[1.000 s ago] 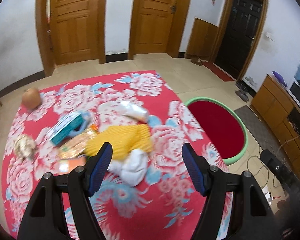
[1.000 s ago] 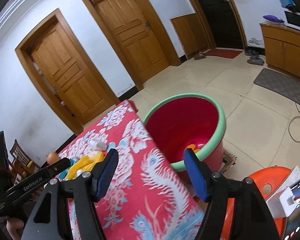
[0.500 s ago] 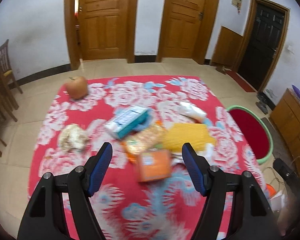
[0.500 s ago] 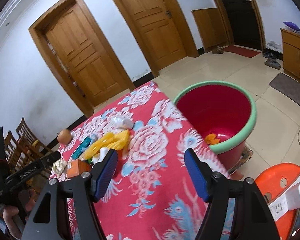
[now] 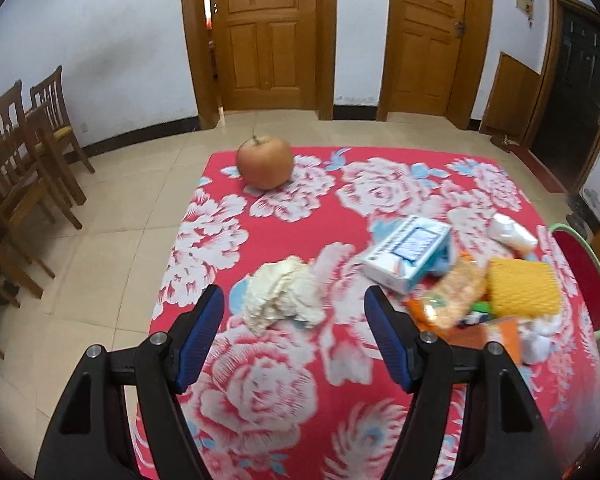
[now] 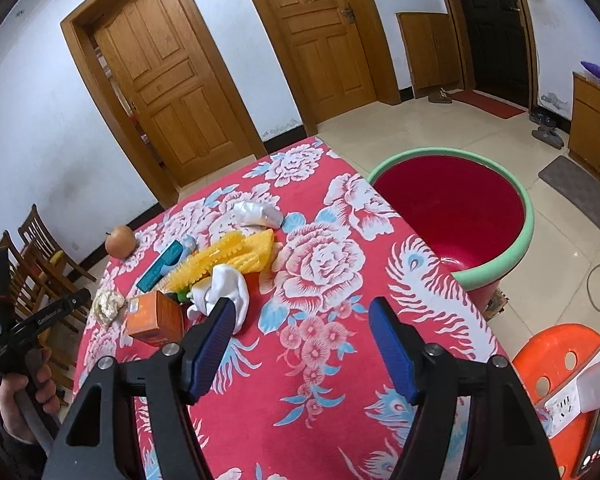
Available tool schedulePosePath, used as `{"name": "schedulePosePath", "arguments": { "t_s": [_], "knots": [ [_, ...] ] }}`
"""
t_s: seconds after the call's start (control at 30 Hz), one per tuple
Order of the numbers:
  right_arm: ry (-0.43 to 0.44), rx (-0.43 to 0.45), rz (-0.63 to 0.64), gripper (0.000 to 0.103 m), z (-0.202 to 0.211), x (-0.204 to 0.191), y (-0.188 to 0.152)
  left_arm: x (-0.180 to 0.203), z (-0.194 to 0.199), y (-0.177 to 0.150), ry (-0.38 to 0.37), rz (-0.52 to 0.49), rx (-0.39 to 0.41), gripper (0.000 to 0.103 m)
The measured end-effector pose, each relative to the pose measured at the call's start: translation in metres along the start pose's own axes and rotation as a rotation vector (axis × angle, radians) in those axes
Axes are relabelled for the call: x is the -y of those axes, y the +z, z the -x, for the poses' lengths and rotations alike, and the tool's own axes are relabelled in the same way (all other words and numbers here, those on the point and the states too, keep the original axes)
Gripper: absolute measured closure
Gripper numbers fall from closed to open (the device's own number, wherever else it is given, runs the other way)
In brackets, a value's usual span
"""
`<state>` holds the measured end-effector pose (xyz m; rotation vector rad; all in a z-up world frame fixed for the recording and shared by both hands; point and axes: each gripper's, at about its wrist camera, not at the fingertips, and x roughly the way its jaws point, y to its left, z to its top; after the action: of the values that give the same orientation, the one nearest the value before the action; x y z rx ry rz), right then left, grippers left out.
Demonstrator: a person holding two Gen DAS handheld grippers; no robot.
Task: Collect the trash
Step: 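Grasp the white sock with the right gripper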
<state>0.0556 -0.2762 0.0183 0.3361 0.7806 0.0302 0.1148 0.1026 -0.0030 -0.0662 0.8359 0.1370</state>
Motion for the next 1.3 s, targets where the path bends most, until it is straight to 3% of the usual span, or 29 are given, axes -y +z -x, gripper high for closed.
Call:
{"name": "schedulePosePath", "arguments": {
  "t_s": [0.43,0.8,1.13,1.3],
  "knots": [
    [-0.009,-0.043,0.11,0.031,-0.029,-0.049,0.001,-0.017,-0.057,-0.007,-0.05,0.053,-0.08,0.031],
    [0.031,-0.122,0.161,0.031,-0.081,-0.076,-0.001,-0.021,-0.071,-0.011,-0.107,0.081,-0.115,0.034],
    [0.058,-0.183,0.152,0.041,-0.108,-0.072,-0.009,-0.022,-0.071,-0.014,-0.094,0.078,-0.099,0.041],
    [0.062,-0.189,0.191,0.05,-0.113,-0.077,-0.011,-0.021,-0.07,-0.013,-0.083,0.067,-0.092,0.051]
  ]
}}
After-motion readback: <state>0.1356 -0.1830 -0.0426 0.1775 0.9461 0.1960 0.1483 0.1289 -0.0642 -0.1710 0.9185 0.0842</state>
